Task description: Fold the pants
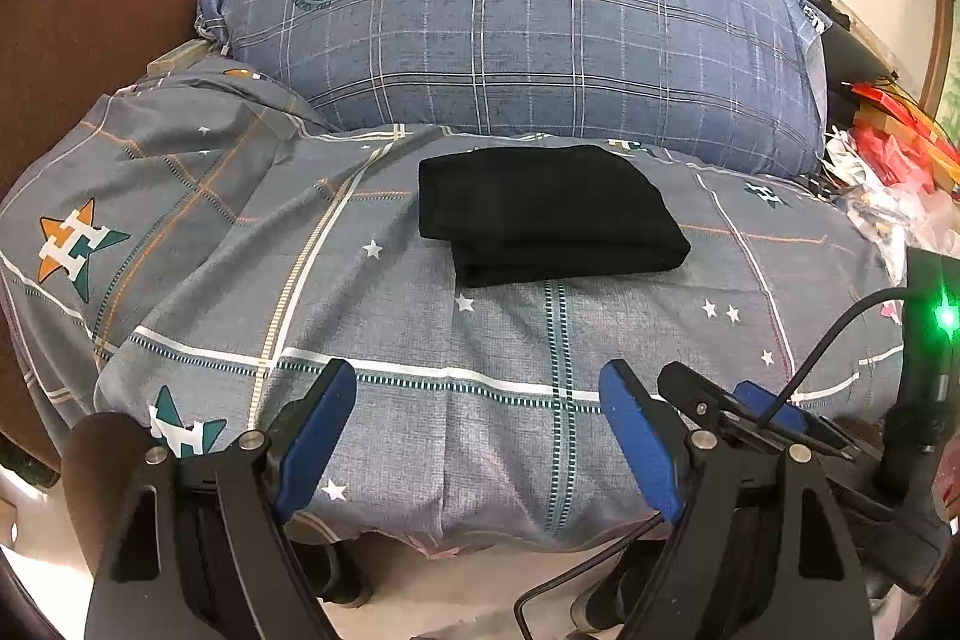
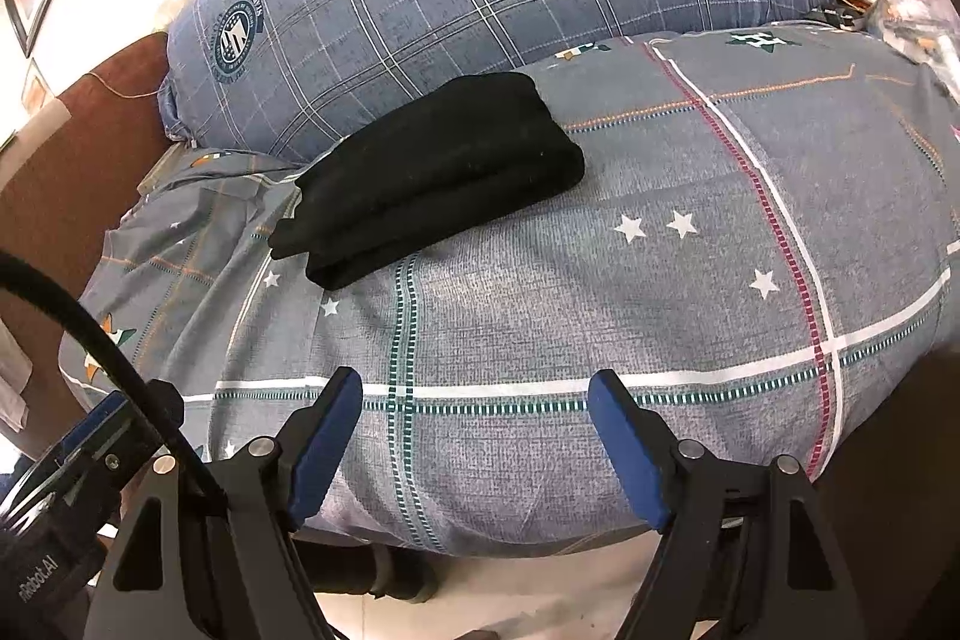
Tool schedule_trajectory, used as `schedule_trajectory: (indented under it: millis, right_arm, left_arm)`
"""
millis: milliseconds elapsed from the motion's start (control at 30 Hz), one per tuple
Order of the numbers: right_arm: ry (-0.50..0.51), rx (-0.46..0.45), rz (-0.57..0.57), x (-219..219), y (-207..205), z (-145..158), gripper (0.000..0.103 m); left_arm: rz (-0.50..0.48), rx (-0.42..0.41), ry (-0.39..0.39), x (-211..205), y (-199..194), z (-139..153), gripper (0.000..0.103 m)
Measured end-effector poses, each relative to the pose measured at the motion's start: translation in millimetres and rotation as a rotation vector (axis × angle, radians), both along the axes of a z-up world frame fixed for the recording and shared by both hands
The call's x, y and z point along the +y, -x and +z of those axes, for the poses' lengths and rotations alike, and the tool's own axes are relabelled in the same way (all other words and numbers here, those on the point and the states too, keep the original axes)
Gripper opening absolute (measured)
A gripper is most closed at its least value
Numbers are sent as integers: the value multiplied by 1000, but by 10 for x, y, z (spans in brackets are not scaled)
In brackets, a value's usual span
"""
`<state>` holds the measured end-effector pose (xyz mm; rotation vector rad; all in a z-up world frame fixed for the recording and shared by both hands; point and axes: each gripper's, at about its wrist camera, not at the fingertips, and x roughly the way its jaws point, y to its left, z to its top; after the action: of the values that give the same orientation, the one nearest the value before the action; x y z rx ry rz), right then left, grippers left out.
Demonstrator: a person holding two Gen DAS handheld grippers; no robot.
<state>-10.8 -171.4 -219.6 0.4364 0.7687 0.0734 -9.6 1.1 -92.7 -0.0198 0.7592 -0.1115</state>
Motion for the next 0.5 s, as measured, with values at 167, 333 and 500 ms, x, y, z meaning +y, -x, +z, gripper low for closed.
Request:
schedule_trajectory:
  millis: [167,333,500]
  right_arm:
    - [6,-3,1,5,7,8,82]
    - [9,1,3,10,2,6,83]
    - [13,10,11,26,-15,-9,83]
  left_arm:
    - [2,-4,-3,-9,3,-3,82]
    - [4,-9,-7,-18,16,5,82]
    - [-3,-11,-10,-27,15,16,82]
